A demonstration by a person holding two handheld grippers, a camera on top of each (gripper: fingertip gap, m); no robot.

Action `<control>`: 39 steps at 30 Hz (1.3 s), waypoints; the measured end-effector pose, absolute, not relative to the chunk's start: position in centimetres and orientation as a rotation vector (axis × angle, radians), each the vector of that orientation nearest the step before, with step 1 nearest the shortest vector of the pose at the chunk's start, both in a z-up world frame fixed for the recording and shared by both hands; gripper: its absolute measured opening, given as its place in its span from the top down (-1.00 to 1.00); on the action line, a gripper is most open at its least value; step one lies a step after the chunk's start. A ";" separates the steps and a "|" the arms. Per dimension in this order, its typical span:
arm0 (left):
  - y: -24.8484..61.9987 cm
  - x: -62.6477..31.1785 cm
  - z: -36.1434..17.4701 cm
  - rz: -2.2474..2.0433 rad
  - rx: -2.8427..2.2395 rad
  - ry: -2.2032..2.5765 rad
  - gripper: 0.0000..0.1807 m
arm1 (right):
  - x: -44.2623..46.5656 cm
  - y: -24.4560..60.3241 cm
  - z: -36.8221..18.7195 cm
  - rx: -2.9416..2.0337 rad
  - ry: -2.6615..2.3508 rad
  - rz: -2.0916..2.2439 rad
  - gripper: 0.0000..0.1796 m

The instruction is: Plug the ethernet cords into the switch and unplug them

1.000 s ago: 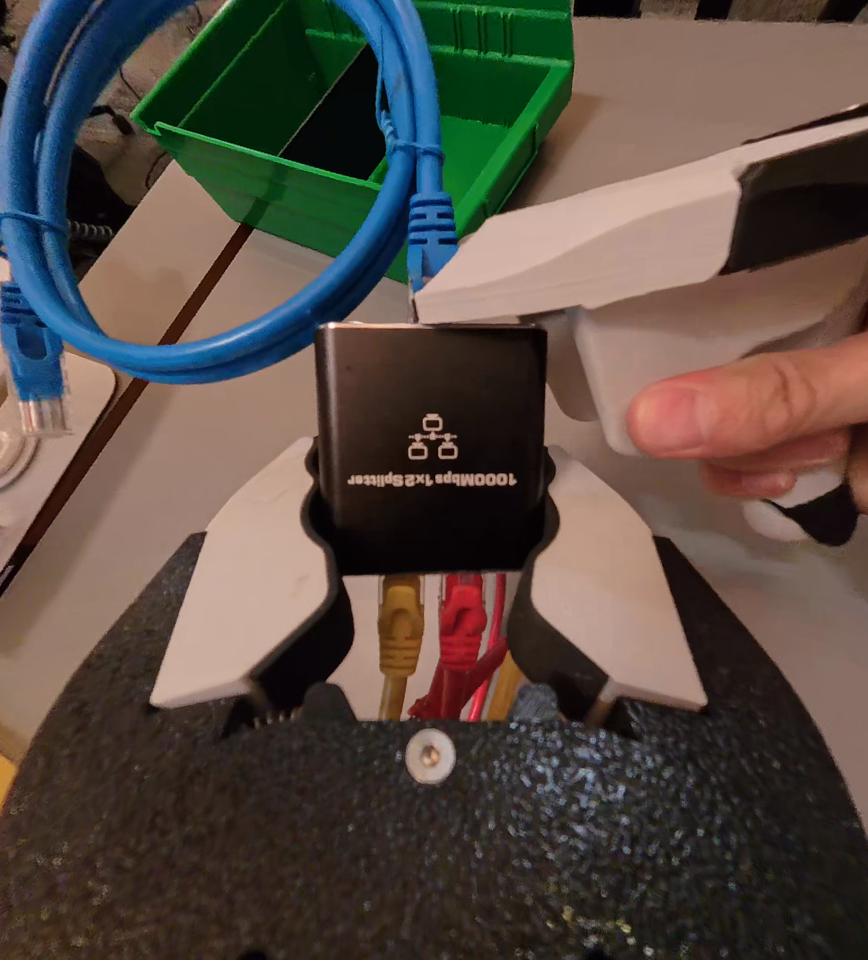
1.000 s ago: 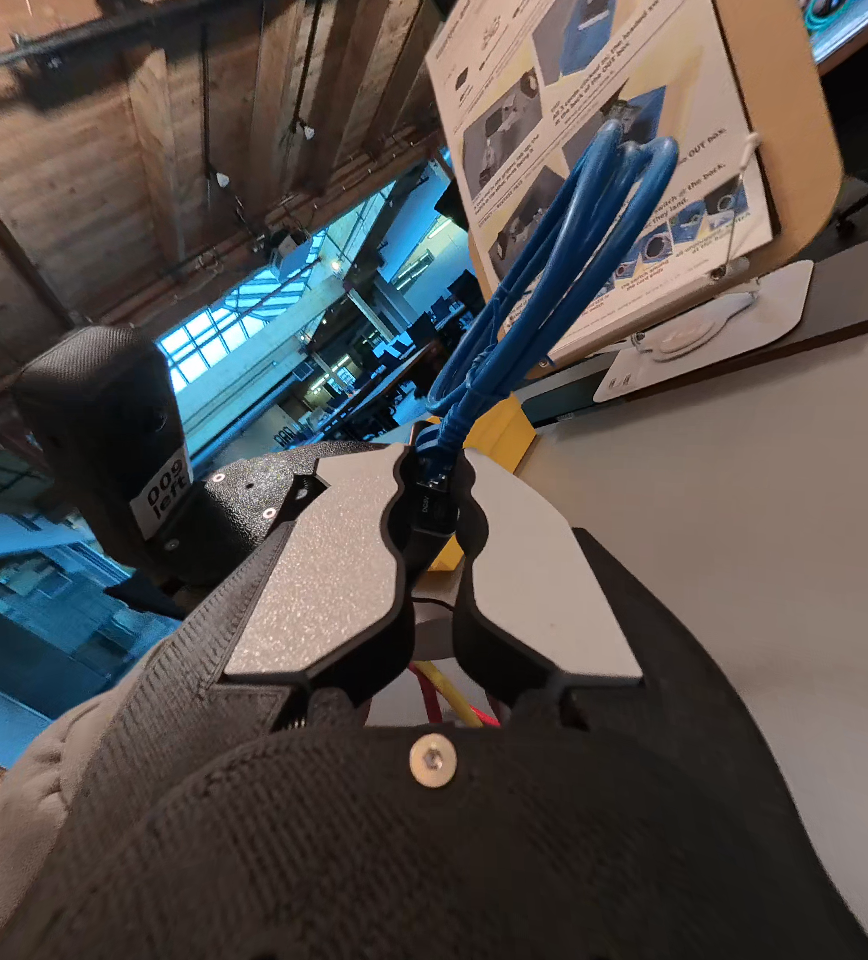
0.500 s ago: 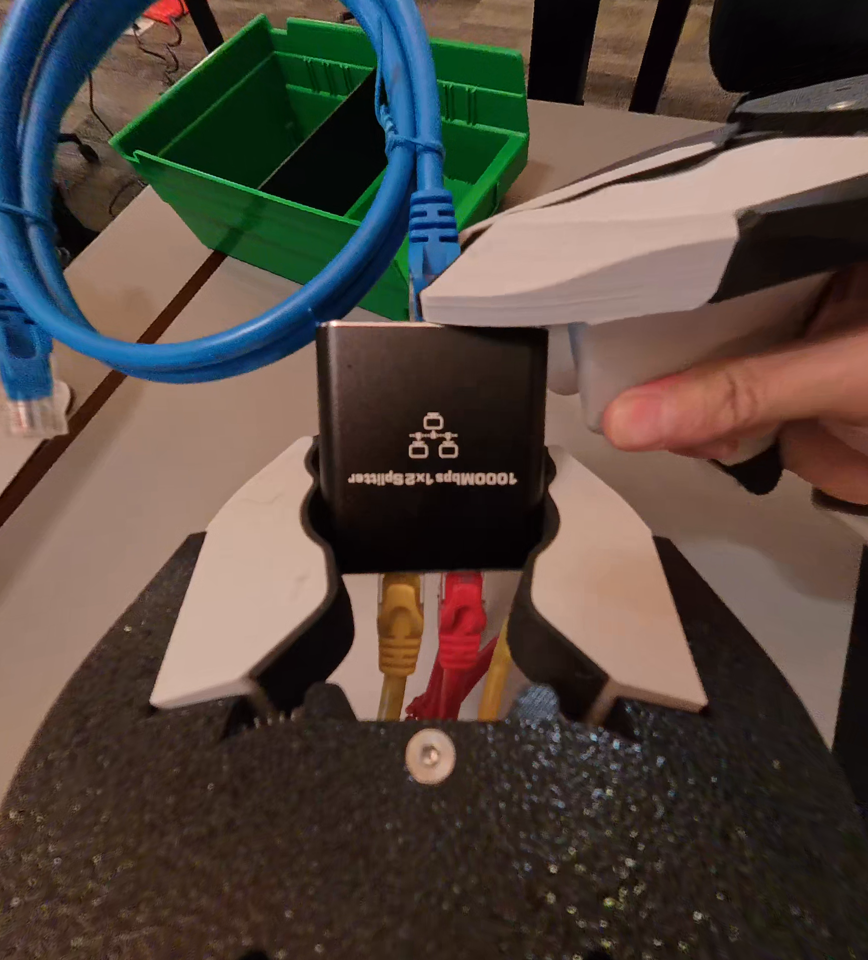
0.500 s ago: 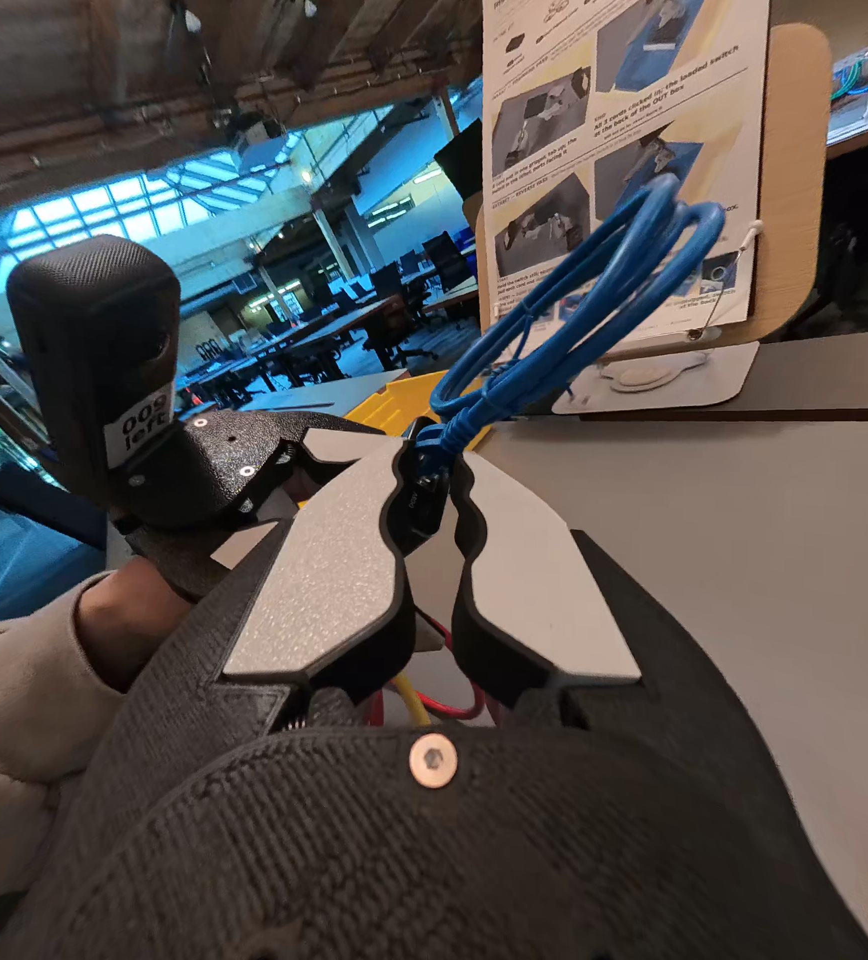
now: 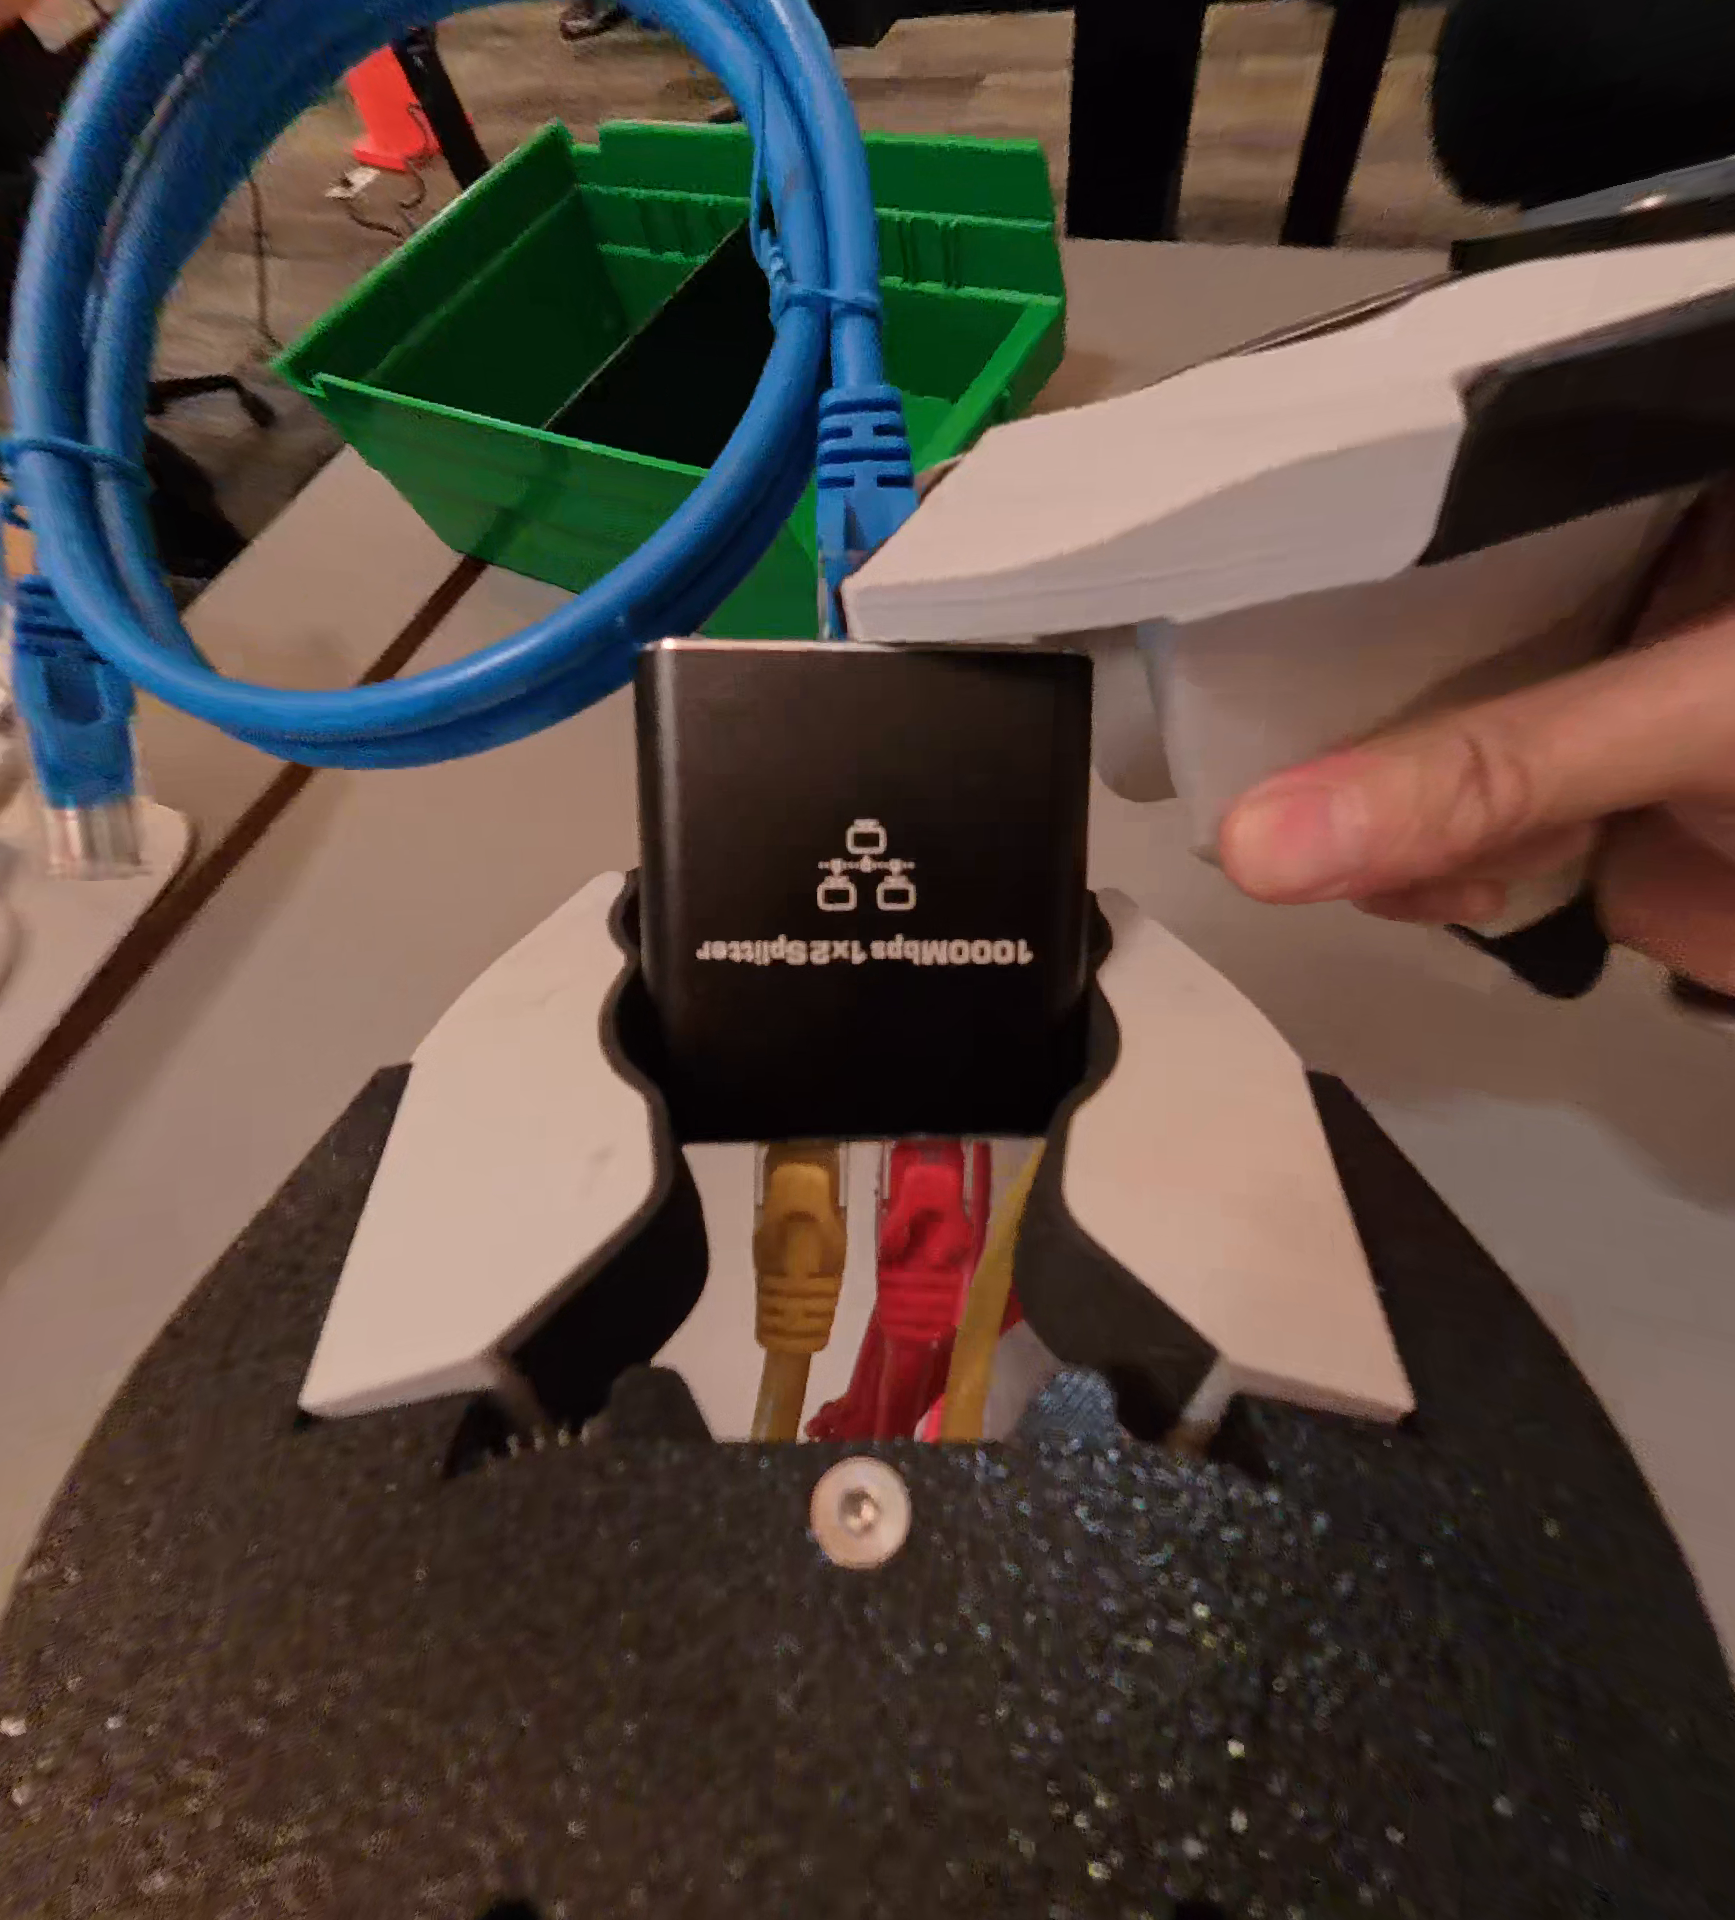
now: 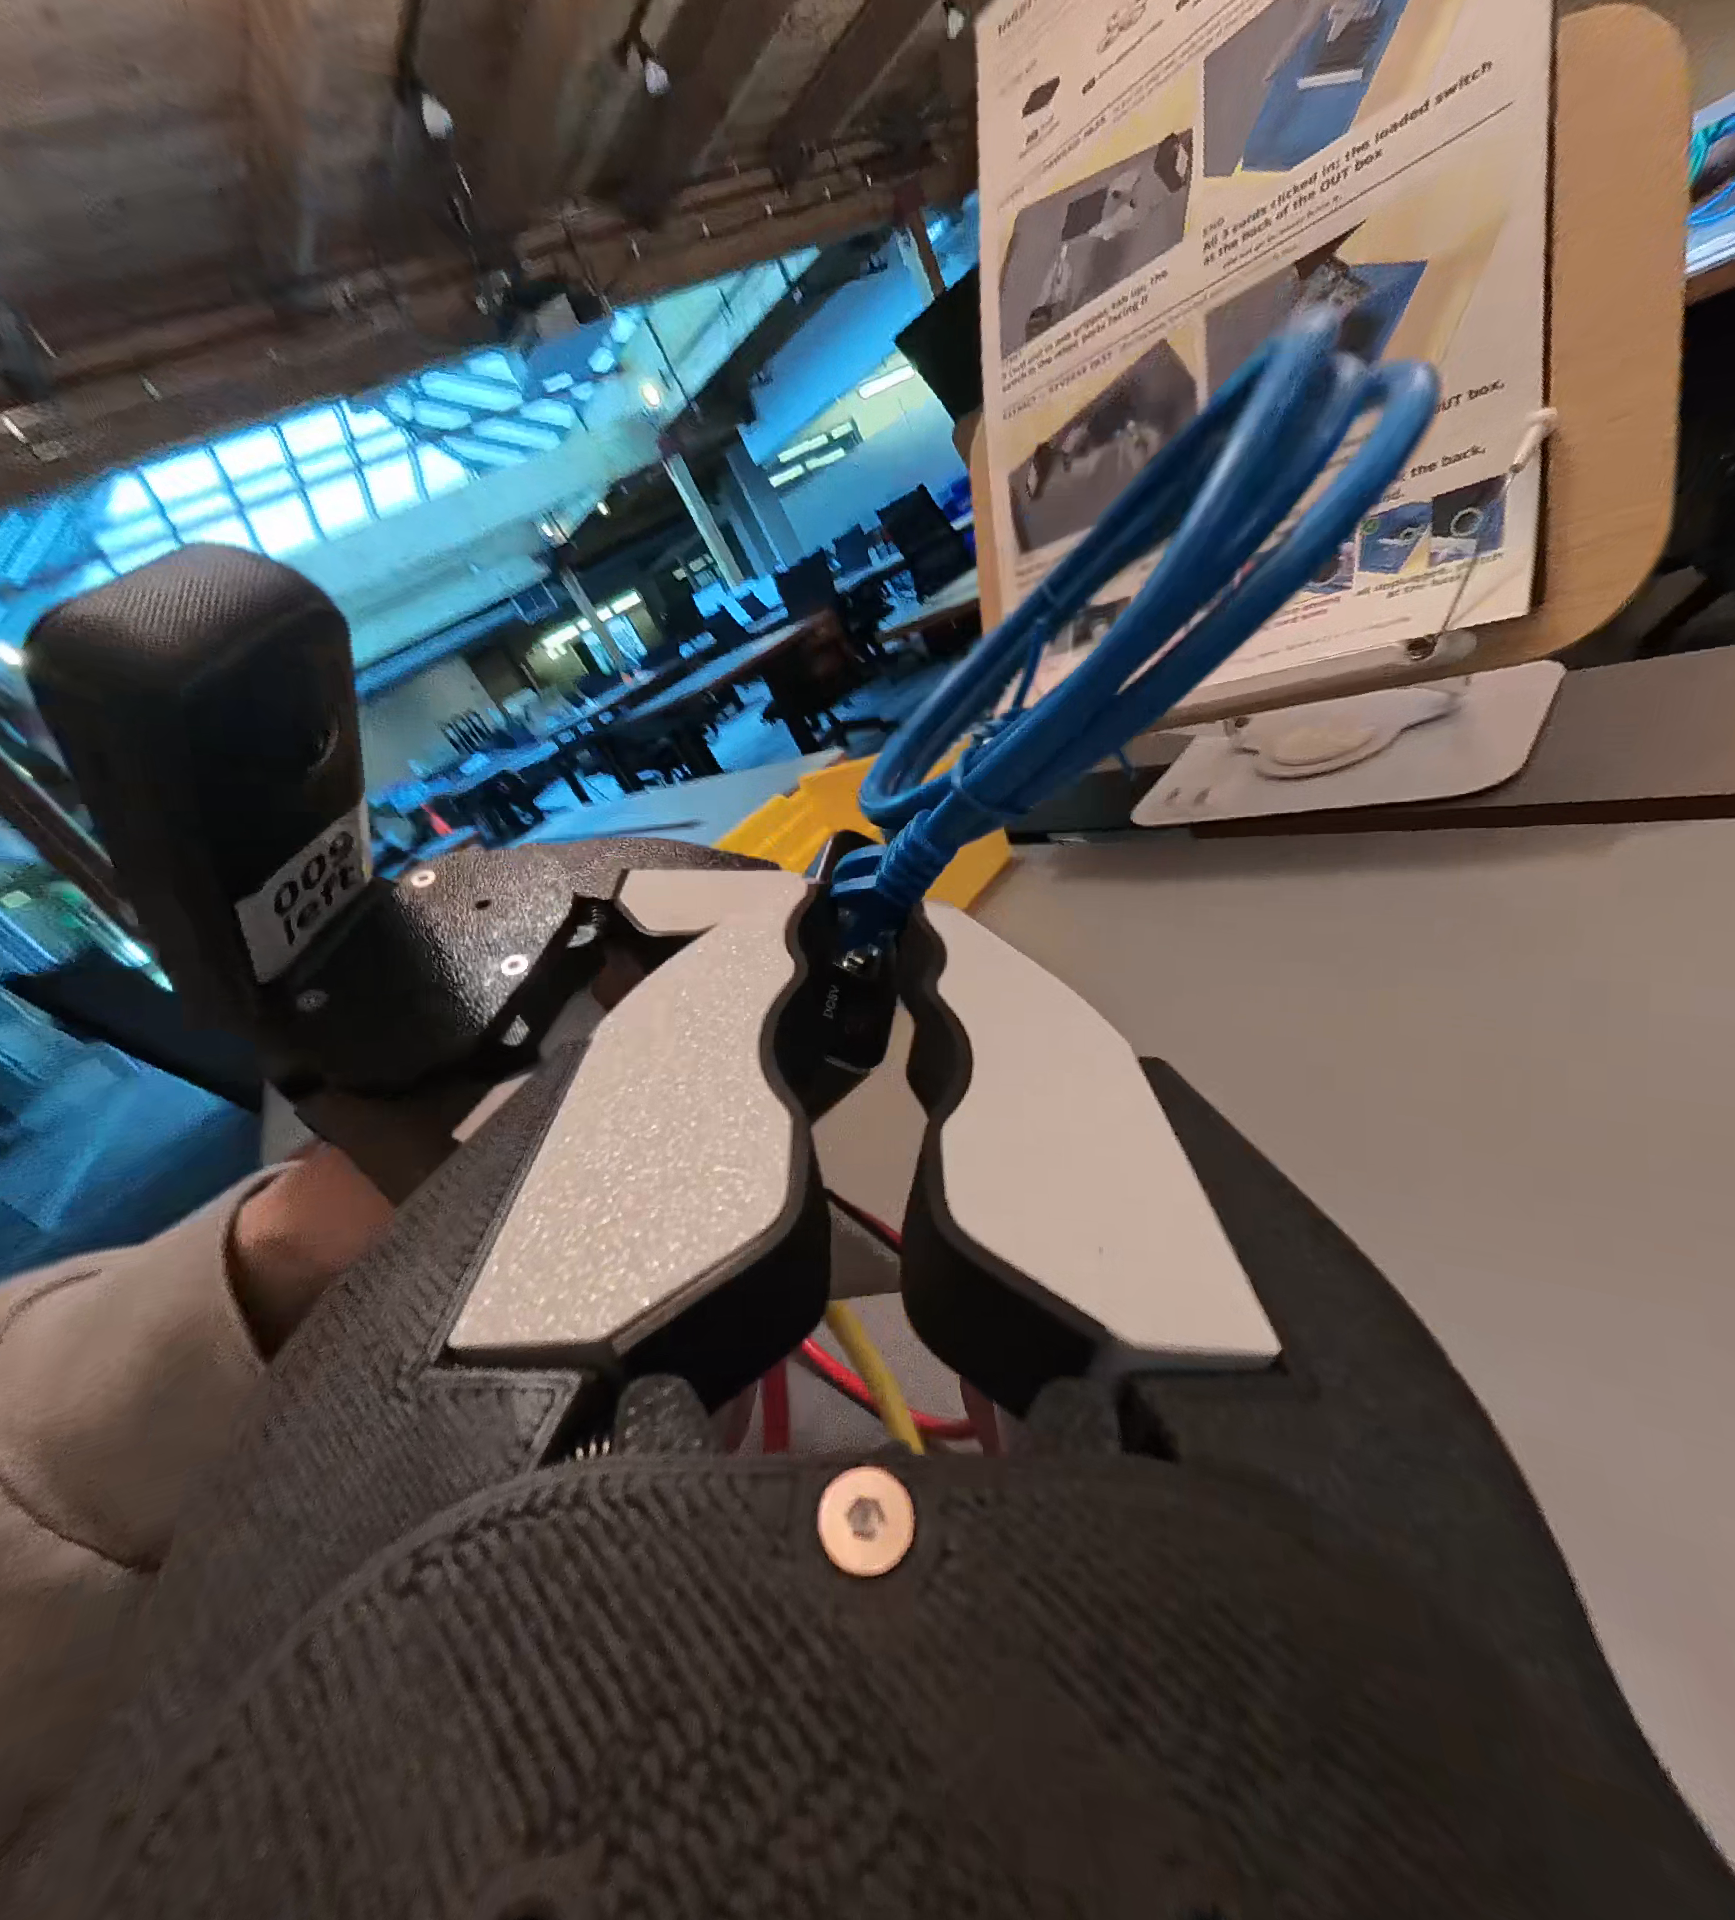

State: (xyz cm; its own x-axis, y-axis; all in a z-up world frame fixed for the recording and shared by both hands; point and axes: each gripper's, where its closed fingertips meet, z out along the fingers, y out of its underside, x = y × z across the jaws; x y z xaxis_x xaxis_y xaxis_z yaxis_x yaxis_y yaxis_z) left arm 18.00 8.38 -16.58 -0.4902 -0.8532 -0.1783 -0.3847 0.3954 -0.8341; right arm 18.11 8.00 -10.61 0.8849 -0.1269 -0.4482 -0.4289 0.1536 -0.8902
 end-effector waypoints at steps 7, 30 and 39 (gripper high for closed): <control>7.3 17.4 -15.9 -1.205 -1.097 2.063 0.17 | 17.8 7.8 -10.0 -1.532 0.362 0.029 0.83; 7.7 17.3 -16.4 -1.184 -1.065 2.038 0.16 | 17.5 7.9 -10.7 -1.482 0.390 0.096 0.84; 8.4 17.4 -16.9 -1.025 -0.982 2.037 0.16 | 17.7 7.2 -10.6 -1.473 0.395 0.043 0.84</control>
